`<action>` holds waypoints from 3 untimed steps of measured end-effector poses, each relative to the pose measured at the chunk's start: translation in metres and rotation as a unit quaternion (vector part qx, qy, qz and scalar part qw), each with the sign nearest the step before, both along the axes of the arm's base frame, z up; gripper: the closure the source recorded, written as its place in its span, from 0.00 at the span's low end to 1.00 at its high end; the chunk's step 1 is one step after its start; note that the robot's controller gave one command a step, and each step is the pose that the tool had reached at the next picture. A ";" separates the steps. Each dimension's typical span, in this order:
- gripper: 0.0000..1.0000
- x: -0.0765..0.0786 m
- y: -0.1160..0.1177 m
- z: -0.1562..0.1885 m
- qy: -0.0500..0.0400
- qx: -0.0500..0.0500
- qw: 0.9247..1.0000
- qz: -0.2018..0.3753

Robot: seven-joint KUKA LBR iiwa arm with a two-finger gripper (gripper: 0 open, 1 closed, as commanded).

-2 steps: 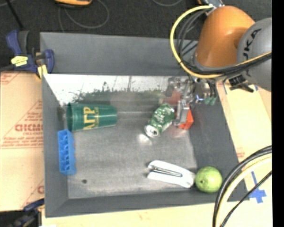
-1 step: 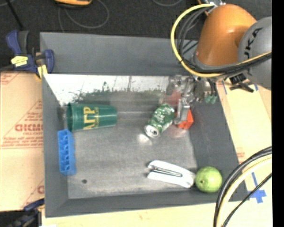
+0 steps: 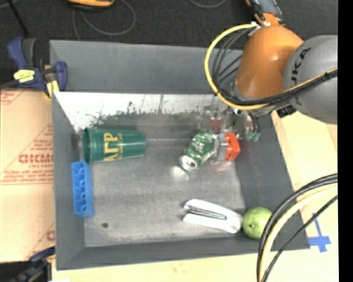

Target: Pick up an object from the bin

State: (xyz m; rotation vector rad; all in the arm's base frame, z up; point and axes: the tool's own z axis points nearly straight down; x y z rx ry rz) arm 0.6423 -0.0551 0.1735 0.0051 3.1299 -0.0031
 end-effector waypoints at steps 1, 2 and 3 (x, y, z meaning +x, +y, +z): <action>0.00 0.000 0.003 -0.041 0.004 0.000 0.998 0.055; 1.00 0.003 0.007 -0.095 0.003 0.000 0.996 0.090; 1.00 0.003 0.007 -0.095 0.004 0.000 0.996 0.090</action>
Offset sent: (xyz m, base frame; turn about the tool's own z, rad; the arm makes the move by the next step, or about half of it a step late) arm 0.0015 0.0082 -0.0956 -0.1817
